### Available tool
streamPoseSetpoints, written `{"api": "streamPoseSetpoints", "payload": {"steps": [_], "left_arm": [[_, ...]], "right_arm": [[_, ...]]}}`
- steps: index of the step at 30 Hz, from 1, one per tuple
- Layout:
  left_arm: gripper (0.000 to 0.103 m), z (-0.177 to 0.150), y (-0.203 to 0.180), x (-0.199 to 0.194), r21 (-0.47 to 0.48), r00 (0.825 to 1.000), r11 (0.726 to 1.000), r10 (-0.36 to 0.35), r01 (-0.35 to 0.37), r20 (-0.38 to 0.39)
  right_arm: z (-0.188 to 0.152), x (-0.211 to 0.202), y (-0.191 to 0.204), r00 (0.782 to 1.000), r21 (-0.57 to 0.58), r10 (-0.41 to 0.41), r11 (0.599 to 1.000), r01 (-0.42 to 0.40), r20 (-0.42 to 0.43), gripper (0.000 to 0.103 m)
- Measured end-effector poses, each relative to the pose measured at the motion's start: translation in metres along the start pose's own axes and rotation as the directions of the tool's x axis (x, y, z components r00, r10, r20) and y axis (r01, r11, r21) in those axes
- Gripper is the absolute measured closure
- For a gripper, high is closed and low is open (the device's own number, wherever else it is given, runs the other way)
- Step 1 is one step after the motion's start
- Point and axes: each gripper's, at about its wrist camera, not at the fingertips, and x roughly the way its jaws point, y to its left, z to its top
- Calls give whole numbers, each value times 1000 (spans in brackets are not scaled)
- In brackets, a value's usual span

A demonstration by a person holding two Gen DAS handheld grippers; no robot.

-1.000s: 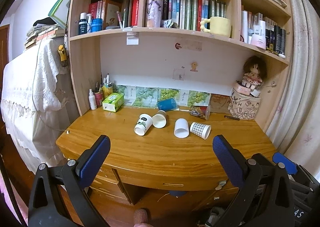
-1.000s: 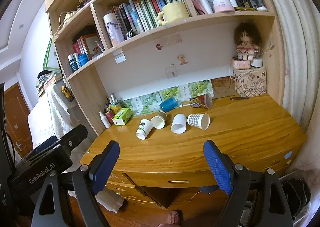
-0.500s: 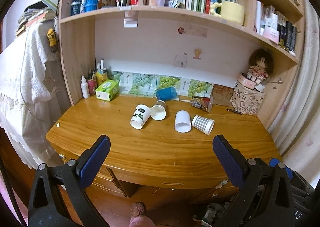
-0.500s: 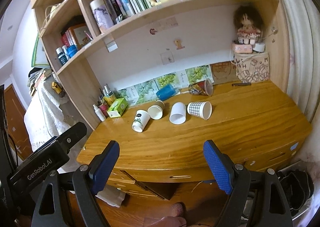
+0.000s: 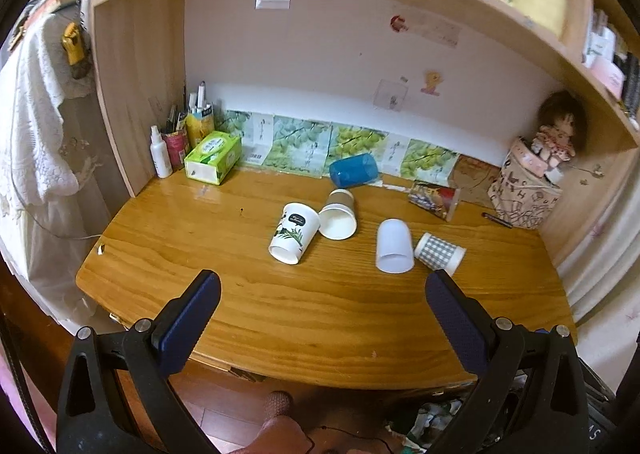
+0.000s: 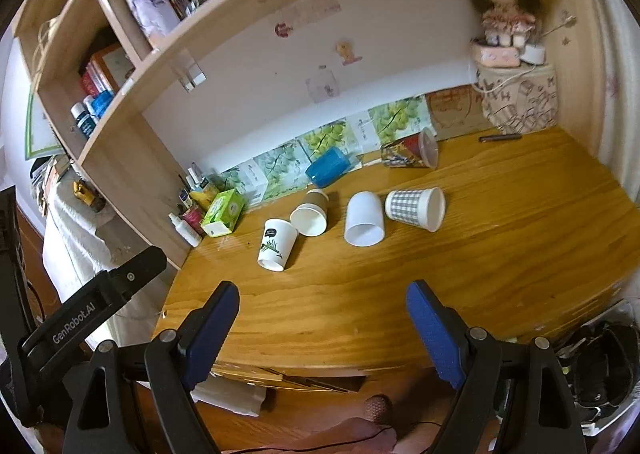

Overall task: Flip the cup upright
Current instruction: 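Move the left tool toward the panda-printed white cup lying on the desk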

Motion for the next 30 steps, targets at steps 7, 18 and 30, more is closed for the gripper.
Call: {"api": "streamPoseSetpoints", "payload": {"steps": [7, 18, 30], "left_arm": [[1, 25, 11, 40, 12, 994, 1000, -24, 25, -105], [1, 51, 23, 126, 36, 918, 987, -131, 155, -375], [1, 62, 31, 218, 106, 806, 981, -72, 165, -587]], "right_arm": [[16, 49, 16, 995, 31, -4, 999, 7, -102, 17], [25, 108, 14, 965, 148, -41, 986, 81, -259, 17], [27, 167, 14, 919, 249, -43, 957, 151, -393, 17]]}}
